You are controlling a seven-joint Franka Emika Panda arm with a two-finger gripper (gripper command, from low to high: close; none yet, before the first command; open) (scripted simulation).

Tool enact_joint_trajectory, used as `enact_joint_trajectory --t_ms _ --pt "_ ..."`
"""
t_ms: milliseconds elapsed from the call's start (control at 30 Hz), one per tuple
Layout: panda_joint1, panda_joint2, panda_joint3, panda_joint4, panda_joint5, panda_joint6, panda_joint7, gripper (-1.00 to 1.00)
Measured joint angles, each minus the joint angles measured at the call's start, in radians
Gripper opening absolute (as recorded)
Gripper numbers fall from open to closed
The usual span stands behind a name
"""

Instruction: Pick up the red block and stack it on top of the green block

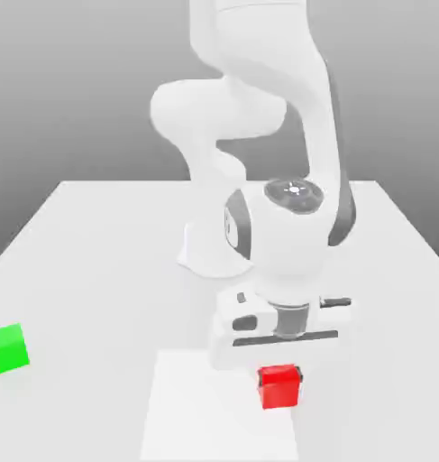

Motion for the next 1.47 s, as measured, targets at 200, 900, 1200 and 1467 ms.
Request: enact_joint_trajectory --t_ms 200,900,1200,1467 --pt "-0.016 -0.169 0.026 -0.025 0.047 -0.144 -0.035 -1.00" --pt "-0.567 -0.208 -0.180 0.093 0.096 -0.311 -0.842 -1.00" --pt "-0.768 -0.180 -0.258 0.146 0.117 -0.329 -1.170 -1.00" --pt "-0.804 -0.032 -0.213 0.155 0.185 -0.194 -1.230 1.00"
